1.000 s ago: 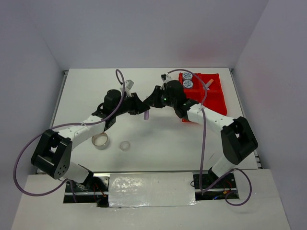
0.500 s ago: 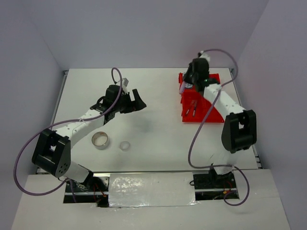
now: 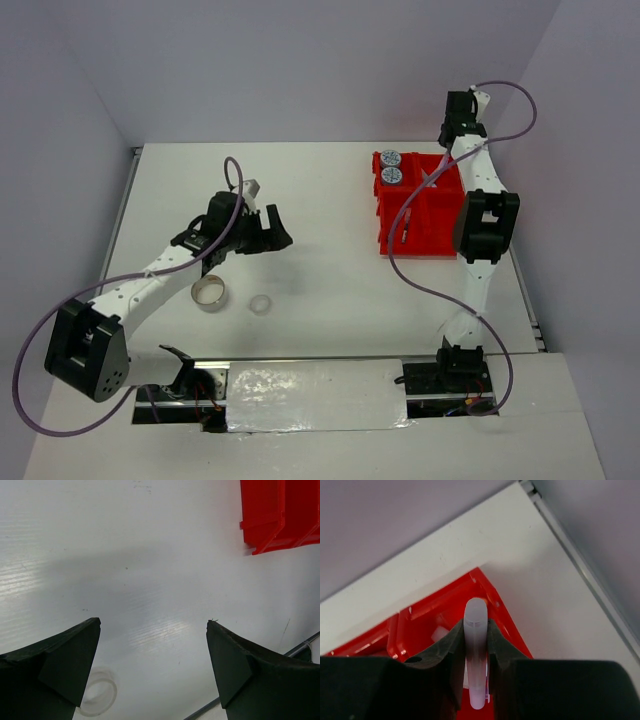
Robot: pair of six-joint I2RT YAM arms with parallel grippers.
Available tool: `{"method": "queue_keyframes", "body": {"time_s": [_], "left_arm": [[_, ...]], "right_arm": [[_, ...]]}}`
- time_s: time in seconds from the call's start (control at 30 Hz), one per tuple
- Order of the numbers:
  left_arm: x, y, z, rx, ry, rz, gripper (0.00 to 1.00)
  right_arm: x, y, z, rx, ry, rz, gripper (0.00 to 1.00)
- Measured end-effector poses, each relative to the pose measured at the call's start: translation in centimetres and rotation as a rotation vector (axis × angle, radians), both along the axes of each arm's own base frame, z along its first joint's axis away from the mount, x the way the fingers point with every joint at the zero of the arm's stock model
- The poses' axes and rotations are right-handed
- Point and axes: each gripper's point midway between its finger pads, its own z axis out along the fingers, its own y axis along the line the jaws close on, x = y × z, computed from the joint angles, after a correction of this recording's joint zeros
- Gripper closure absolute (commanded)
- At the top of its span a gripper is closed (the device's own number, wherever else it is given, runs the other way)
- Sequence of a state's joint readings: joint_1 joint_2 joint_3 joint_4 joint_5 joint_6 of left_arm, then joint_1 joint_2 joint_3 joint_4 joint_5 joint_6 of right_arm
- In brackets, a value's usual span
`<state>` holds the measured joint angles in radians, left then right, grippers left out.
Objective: Sort the stationery into containers
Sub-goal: Pick up the scissors, then pick up the stationery from the center of the board.
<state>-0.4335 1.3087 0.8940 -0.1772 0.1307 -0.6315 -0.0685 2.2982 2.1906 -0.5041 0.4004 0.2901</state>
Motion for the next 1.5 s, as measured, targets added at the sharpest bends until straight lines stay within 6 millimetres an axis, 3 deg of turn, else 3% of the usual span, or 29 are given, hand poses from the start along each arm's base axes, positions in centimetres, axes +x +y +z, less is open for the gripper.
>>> {"method": "queue_keyframes", "body": {"time_s": [0.1, 0.17, 0.2, 0.3, 0.47, 0.5, 0.6, 0.7, 0.8, 0.93, 0.97, 1.1, 1.17, 1.27, 1.37, 1.5], "left_arm": [[-0.4, 0.4, 0.0, 0.005, -0.003, 0.008, 0.01], [-0.7, 0.7, -0.4, 0.018, 0.007, 0.018, 0.01], [-0.8, 0.9, -0.6, 0.026, 0.012, 0.024, 0.01], [-1.3, 1.7, -1.2, 0.051, 0.025, 0.047, 0.01], [-2.1, 2.8, -1.1, 0.077, 0.024, 0.076, 0.01], [-2.3, 2.8, -1.0, 0.079, 0.023, 0.078, 0.01], [-2.7, 3.1, -1.2, 0.096, 0.026, 0.085, 0.01], [-3.1, 3.6, -1.4, 0.122, 0.038, 0.103, 0.01], [-3.6, 5.3, -1.4, 0.173, 0.064, 0.182, 0.01], [-3.3, 8.6, 1.8, 0.245, 0.052, 0.37, 0.01], [-3.0, 9.5, 3.2, 0.246, 0.03, 0.425, 0.01], [-3.4, 13.7, 7.3, 0.245, -0.039, 0.62, 0.01], [-4.6, 16.3, 8.6, 0.249, -0.067, 0.739, 0.01], [-7.2, 19.3, 10.5, 0.244, -0.128, 0.865, 0.01], [-9.3, 20.9, 12.9, 0.181, -0.233, 0.916, 0.01], [-11.1, 21.5, 15.4, 0.095, -0.374, 0.885, 0.01]], "right_arm": [[-0.6, 0.4, -2.1, 0.011, 0.05, 0.024, 0.92], [-0.9, 0.7, -3.0, 0.019, 0.071, 0.037, 0.83], [-1.0, 0.8, -3.3, 0.024, 0.081, 0.044, 0.58], [-1.0, 1.0, -3.5, 0.03, 0.086, 0.058, 0.36], [-1.1, 1.5, -3.7, 0.044, 0.093, 0.083, 0.29], [-1.1, 1.8, -3.7, 0.053, 0.093, 0.094, 0.04], [-1.8, 2.8, -3.1, 0.072, 0.092, 0.127, 0.03], [-3.1, 5.1, -0.6, 0.091, 0.064, 0.178, 0.04], [-6.8, 10.7, 2.6, 0.121, 0.02, 0.312, 0.04], [-15.1, 24.1, 5.1, 0.158, -0.033, 0.642, 0.05], [-17.6, 28.4, 5.1, 0.171, -0.046, 0.749, 0.05], [-26.1, 39.2, 1.6, 0.228, 0.021, 1.04, 0.09], [-29.6, 42.0, -0.9, 0.259, 0.078, 1.117, 0.11], [-32.6, 45.6, -3.0, 0.308, 0.128, 1.182, 0.12], [-34.1, 49.9, -4.5, 0.334, 0.16, 1.237, 0.13], [-35.1, 56.2, -5.8, 0.339, 0.174, 1.31, 0.14]]}}
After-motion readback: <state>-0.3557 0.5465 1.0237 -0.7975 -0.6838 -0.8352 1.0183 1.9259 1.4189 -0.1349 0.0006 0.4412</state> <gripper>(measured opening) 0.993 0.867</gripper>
